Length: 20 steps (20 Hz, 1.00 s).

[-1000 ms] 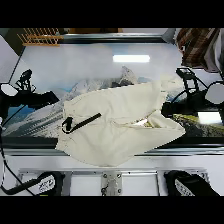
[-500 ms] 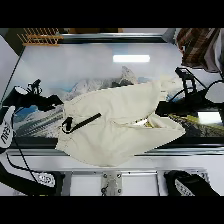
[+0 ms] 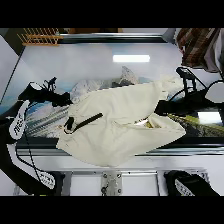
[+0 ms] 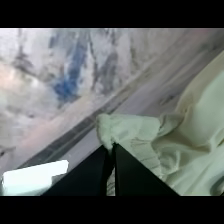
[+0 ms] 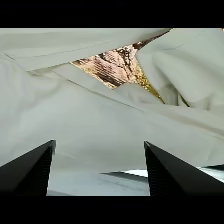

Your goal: Fold the clothes and pants, and hang the long-sleeved shirts on hangers.

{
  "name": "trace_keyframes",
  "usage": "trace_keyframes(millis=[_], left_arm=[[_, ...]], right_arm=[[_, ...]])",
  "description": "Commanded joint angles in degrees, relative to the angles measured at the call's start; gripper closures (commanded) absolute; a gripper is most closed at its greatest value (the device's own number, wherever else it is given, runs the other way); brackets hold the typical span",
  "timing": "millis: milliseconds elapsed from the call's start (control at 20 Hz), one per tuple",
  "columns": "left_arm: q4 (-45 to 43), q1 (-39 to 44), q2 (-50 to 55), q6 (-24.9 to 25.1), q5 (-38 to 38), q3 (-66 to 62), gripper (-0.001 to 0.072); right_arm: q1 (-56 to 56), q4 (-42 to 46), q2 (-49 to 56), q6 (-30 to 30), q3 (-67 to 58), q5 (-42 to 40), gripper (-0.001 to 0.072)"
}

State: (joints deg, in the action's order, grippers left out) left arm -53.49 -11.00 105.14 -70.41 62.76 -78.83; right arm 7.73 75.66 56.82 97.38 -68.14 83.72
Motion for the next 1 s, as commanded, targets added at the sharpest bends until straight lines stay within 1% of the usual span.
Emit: trace_keyframes(millis=[0, 150, 250, 350, 450, 550, 650, 750, 850, 950], left_arm=[[1.05, 0.85, -1.64, 0.07, -2.45, -0.46, 0.0695], [0.52, -2.29, -6.38, 0.04, -4.22, -0.44, 0.0696], [-1.53, -5.14, -10.05, -0.11, -5.66, -0.44, 0.0696], [-3.87, -7.52, -13.25, -0.11, -6.43, -0.44, 0.0696], [-4.46, -9.29, -15.15, -0.11, -6.75, -0.44, 0.0696], [-4.48, -10.05, -16.04, -0.11, -7.52, -0.44, 0.0696], [-5.25, -10.05, -16.20, -0.09, -7.80, -0.44, 0.0696], [-5.46, -9.66, -16.20, -0.09, -7.80, -0.44, 0.0696], [-5.42, -9.64, -16.20, -0.07, -7.74, -0.44, 0.0695], [-5.40, -9.64, -16.20, -0.09, -7.67, -0.44, 0.0695]], right_arm=[[-0.04, 0.00, -0.02, 0.17, -0.04, -2.08, 0.0103], [-0.74, 2.16, 0.00, 0.92, -0.04, -7.98, 0.0103], [-4.02, 5.38, 0.96, 4.17, -0.04, -11.41, 0.0103], [-10.12, 5.57, 3.30, 5.11, -0.04, -13.97, 0.0103], [-17.09, 5.53, 7.43, 6.21, -0.04, -18.05, 0.0103], [-23.34, 4.55, 12.72, 8.46, -0.04, -24.13, 0.0103], [-27.78, -0.42, 17.75, 9.81, -0.07, -30.67, 0.0103], [-30.47, -8.07, 23.02, 9.84, -0.07, -38.91, 0.0104], [-31.19, -15.74, 28.68, 9.81, -0.11, -48.48, 0.0104], [-31.10, -21.73, 34.27, 9.38, -1.18, -55.01, 0.0105]])
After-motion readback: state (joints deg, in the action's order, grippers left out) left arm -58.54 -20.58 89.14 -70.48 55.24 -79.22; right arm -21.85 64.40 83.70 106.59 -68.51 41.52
